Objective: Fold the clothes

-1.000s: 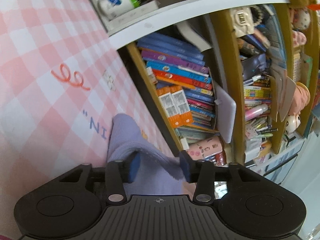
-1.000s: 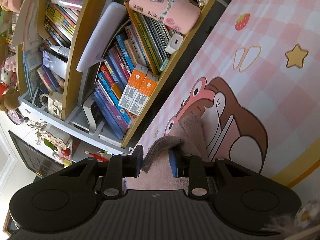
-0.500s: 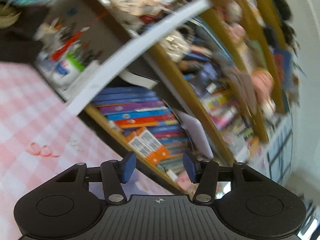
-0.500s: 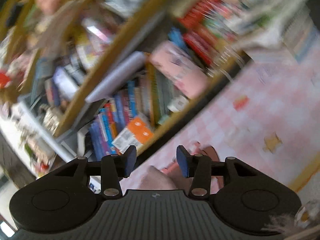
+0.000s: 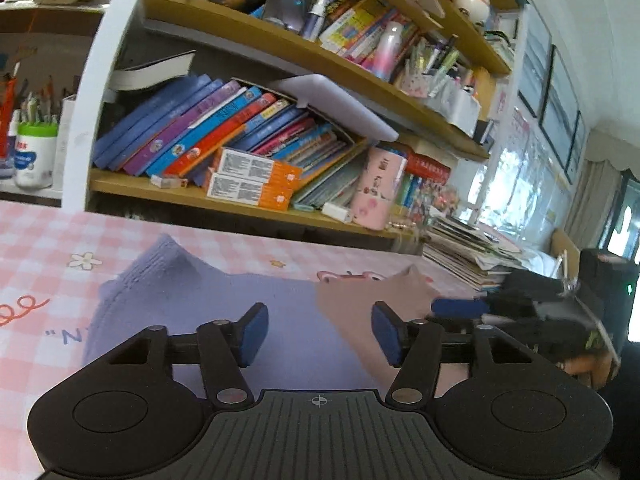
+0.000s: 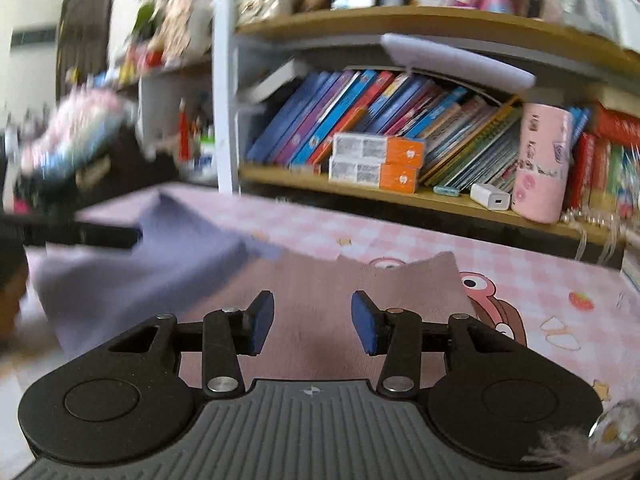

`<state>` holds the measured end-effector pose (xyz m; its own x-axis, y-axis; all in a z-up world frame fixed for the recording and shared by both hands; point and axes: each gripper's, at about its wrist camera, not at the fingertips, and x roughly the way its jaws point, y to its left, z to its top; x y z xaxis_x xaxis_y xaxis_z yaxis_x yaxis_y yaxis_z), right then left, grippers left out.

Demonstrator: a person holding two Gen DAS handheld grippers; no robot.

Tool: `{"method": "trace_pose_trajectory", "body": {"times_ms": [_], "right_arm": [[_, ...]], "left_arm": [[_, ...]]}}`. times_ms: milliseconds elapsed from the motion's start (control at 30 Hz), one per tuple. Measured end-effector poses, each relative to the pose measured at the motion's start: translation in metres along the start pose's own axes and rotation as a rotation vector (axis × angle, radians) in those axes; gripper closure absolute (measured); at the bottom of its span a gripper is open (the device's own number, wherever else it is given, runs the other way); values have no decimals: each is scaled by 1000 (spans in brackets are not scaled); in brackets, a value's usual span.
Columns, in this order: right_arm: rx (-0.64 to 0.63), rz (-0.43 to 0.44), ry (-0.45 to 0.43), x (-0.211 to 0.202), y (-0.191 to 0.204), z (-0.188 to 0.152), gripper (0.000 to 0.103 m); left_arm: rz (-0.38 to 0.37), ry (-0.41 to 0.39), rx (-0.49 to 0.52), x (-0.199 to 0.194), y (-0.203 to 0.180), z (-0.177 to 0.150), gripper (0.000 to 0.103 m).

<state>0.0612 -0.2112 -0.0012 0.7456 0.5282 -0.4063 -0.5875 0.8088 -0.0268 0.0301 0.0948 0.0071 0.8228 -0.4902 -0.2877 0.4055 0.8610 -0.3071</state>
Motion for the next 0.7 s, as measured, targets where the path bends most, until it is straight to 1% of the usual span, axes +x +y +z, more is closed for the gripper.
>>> {"method": "trace_pose_trajectory", "body": {"times_ms": [67, 133, 167, 233, 300, 533, 600, 700], "right_arm": [[-4, -18, 27, 3, 1, -3, 62], [4, -36, 51, 5, 0, -6, 58], [12, -45, 65, 6, -1, -7, 56], [29, -62, 87, 10, -3, -7, 53], [33, -66, 94, 12, -4, -7, 52], [24, -80, 106, 12, -2, -7, 49], [28, -81, 108, 12, -3, -6, 48], [32, -81, 111, 12, -4, -6, 48]], "left_arm": [[10, 11, -10, 2, 1, 0, 42], [38, 28, -10, 6, 1, 1, 38], [52, 37, -9, 8, 0, 1, 34], [91, 51, 3, 10, -3, 1, 34], [126, 67, 15, 13, -5, 1, 30], [228, 138, 32, 24, -7, 0, 29], [245, 155, 26, 27, -6, -1, 26], [255, 166, 25, 28, -5, -1, 25]]}}
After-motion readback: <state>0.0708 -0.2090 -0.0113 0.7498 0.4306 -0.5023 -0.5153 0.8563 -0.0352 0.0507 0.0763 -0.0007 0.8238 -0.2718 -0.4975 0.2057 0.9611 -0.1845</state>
